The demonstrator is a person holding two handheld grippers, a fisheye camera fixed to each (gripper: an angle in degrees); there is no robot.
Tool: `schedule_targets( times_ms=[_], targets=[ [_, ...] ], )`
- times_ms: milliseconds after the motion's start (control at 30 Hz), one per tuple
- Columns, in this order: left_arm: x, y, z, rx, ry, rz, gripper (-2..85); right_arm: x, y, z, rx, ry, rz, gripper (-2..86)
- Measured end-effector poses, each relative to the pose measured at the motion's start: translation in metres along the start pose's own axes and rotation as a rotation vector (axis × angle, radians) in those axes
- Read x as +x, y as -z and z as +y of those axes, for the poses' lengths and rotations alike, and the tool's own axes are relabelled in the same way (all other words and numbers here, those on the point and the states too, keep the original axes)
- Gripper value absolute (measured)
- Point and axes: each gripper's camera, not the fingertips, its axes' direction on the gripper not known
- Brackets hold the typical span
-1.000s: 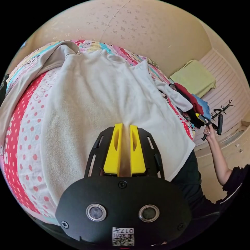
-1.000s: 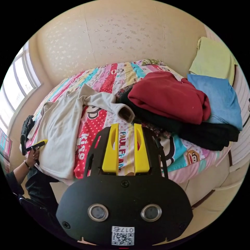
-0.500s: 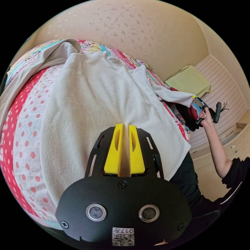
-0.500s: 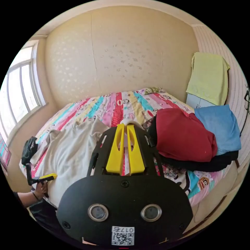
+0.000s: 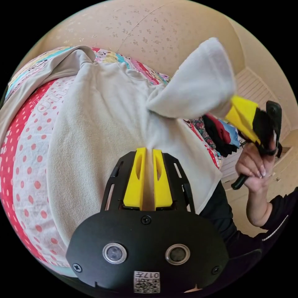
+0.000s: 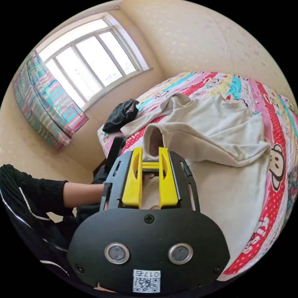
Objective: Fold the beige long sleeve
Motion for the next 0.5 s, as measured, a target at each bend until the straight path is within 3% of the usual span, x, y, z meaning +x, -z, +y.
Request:
schedule_targets(
  times_ms=[133, 267, 500],
  targets=[
    [-0.002, 0.000, -0.002, 0.001, 0.002, 0.000, 4.6, 0.022, 0.063, 0.010, 0.125, 0.018, -0.073, 13.6],
    [-0.004, 0.001, -0.003, 0.001, 0.006, 0.009, 4.6, 0.059, 0.121, -0.010, 0.218, 0.037, 0.245, 12.5],
    [0.001, 0.003, -0.004, 0.005, -0.003, -0.005, 4.6, 0.172, 0.021, -0.031, -0.084, -0.059, 0.420, 8.8]
  ],
)
